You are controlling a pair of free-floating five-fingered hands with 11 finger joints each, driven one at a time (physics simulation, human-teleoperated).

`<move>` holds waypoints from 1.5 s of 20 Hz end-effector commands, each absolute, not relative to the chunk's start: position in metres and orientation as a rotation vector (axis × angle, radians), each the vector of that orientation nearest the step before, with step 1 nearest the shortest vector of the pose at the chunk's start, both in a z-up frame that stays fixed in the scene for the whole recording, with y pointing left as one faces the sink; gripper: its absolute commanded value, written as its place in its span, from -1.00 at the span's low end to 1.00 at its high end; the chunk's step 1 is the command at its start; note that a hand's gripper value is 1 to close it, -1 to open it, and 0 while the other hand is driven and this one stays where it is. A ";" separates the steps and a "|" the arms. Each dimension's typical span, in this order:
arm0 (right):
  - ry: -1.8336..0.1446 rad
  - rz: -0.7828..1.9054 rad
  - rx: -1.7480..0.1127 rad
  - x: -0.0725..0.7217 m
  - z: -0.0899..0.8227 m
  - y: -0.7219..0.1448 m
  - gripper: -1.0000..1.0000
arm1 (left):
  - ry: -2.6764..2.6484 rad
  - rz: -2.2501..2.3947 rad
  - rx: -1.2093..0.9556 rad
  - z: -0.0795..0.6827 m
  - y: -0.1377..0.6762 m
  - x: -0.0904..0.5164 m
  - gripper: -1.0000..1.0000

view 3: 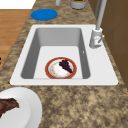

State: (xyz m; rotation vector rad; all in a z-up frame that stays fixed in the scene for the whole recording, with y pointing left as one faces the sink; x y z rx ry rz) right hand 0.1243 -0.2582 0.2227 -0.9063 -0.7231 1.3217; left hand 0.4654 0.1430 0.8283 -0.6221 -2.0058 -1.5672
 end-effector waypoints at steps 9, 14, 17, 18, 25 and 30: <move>-0.723 1.322 -0.906 0.124 0.223 -0.258 0.00 | -2.162 -1.547 -0.562 0.810 0.170 0.384 1.00; -0.723 1.322 -0.906 0.124 0.223 -0.258 0.00 | -2.187 -1.515 -0.570 0.793 0.180 0.349 1.00; -0.723 1.322 -0.906 0.124 0.223 -0.258 0.00 | -2.207 -1.484 -0.584 0.781 0.184 0.327 1.00; -0.723 1.322 -0.906 0.124 0.223 -0.258 0.00 | -2.209 -1.472 -0.591 0.778 0.186 0.319 1.00; -0.723 1.322 -0.906 0.124 0.223 -0.258 0.00 | -2.227 -1.420 -0.626 0.750 0.208 0.264 1.00; -0.723 1.322 -0.906 0.124 0.223 -0.258 0.00 | -2.217 -1.458 -0.605 0.725 0.226 0.224 1.00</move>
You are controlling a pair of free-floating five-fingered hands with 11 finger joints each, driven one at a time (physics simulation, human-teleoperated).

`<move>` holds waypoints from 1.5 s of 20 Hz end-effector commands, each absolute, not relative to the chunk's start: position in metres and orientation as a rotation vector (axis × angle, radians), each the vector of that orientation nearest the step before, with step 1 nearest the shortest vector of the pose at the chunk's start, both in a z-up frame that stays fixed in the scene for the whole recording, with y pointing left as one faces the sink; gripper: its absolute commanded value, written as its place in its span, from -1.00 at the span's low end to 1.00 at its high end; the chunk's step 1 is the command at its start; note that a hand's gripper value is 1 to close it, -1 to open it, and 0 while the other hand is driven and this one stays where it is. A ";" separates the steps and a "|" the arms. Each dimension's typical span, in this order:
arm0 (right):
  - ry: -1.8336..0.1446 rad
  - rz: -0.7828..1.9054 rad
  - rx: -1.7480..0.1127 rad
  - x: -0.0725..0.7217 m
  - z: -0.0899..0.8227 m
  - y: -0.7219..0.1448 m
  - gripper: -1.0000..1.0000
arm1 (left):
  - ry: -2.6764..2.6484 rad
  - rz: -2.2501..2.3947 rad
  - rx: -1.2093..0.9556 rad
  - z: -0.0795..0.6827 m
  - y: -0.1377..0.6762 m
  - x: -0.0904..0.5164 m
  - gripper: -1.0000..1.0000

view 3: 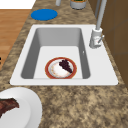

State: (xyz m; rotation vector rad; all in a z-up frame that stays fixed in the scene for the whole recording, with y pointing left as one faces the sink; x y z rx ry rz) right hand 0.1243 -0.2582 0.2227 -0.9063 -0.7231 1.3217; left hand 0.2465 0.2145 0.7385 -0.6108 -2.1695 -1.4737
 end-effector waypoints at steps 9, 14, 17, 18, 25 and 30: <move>-0.723 1.322 -0.906 0.124 0.223 -0.258 0.00 | -2.249 -1.408 -0.626 0.666 0.258 0.150 1.00; -0.723 1.322 -0.906 0.124 0.223 -0.258 0.00 | -2.250 -1.383 -0.643 0.631 0.273 0.120 1.00; -0.723 1.322 -0.906 0.124 0.223 -0.258 0.00 | -2.256 -1.377 -0.646 0.610 0.284 0.103 1.00; -0.723 1.322 -0.906 0.124 0.223 -0.258 0.00 | -2.255 -1.379 -0.646 0.602 0.290 0.104 1.00; -0.723 1.322 -0.906 0.124 0.223 -0.258 0.00 | -2.224 -1.431 -0.631 0.571 0.314 0.123 1.00; -0.723 1.322 -0.906 0.124 0.223 -0.258 0.00 | -2.227 -1.448 -0.631 0.550 0.328 0.141 1.00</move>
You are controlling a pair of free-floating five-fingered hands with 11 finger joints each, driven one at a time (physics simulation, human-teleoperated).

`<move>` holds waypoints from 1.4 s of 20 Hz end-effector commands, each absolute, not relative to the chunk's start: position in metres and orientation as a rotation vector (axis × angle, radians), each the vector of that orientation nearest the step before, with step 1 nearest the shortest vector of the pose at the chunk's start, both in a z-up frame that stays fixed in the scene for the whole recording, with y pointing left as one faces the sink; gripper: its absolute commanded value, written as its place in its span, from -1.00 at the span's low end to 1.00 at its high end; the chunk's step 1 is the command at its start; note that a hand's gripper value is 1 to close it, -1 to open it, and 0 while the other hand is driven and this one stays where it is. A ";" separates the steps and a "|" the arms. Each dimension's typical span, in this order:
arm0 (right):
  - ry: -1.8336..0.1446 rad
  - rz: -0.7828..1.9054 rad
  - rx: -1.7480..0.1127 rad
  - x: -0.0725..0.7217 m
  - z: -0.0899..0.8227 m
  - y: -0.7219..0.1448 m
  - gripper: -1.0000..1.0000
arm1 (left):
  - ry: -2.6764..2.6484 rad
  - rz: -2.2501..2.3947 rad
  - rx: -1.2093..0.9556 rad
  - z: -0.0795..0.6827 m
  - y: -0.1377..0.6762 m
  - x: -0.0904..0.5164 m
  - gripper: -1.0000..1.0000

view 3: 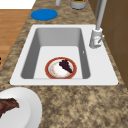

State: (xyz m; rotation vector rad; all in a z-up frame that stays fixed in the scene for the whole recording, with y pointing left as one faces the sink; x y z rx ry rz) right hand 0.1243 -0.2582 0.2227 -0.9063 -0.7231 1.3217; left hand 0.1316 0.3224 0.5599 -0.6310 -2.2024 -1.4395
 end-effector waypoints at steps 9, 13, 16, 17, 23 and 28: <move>-0.723 1.322 -0.906 0.124 0.223 -0.258 0.00 | -2.204 -1.437 -0.630 0.542 0.341 0.172 1.00; -0.723 1.322 -0.906 0.124 0.223 -0.258 0.00 | -2.205 -1.452 -0.621 0.529 0.342 0.199 1.00; -0.723 1.322 -0.906 0.124 0.223 -0.258 0.00 | -2.232 -1.472 -0.590 0.509 0.342 0.207 1.00; -0.723 1.322 -0.906 0.124 0.223 -0.258 0.00 | -2.234 -1.474 -0.585 0.504 0.343 0.209 1.00; -0.723 1.322 -0.906 0.124 0.223 -0.258 0.00 | -2.252 -1.492 -0.565 0.481 0.349 0.247 1.00; -0.723 1.322 -0.906 0.124 0.223 -0.258 0.00 | -2.207 -1.456 -0.599 0.451 0.360 0.287 1.00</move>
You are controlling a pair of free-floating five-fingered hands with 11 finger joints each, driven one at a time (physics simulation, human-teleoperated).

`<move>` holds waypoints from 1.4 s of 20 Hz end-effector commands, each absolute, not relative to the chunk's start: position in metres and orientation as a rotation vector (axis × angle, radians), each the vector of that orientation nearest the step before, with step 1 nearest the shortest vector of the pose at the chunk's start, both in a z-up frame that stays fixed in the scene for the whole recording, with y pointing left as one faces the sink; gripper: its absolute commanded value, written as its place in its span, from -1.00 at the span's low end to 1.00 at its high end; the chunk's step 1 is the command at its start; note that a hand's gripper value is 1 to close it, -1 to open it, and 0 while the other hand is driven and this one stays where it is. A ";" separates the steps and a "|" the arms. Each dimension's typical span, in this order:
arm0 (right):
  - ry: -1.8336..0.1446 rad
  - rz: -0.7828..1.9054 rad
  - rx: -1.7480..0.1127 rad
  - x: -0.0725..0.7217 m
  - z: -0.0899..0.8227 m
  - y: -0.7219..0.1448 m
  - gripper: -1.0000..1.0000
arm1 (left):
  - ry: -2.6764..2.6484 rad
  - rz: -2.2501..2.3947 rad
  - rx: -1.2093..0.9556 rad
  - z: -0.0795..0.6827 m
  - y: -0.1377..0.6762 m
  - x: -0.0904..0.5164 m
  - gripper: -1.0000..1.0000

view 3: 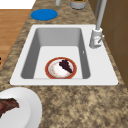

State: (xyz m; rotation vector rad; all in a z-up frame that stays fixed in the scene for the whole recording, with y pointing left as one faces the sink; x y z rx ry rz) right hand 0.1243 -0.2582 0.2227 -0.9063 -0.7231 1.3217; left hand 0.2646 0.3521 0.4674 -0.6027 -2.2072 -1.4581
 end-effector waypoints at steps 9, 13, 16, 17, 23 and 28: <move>-0.723 1.322 -0.906 0.124 0.223 -0.258 0.00 | -2.267 -1.493 -0.553 0.392 0.377 0.360 1.00; -0.723 1.322 -0.906 0.124 0.223 -0.258 0.00 | -2.265 -1.504 -0.527 0.364 0.382 0.377 1.00; -0.723 1.322 -0.906 0.124 0.223 -0.258 0.00 | -2.239 -1.556 -0.490 0.346 0.382 0.380 1.00; -0.723 1.322 -0.906 0.124 0.223 -0.258 0.00 | -2.232 -1.563 -0.479 0.339 0.382 0.377 1.00; -0.723 1.322 -0.906 0.124 0.223 -0.258 0.00 | -2.246 -1.541 -0.463 0.303 0.383 0.394 1.00; -0.723 1.322 -0.906 0.124 0.223 -0.258 0.00 | -2.274 -1.614 -0.402 0.288 0.384 0.406 1.00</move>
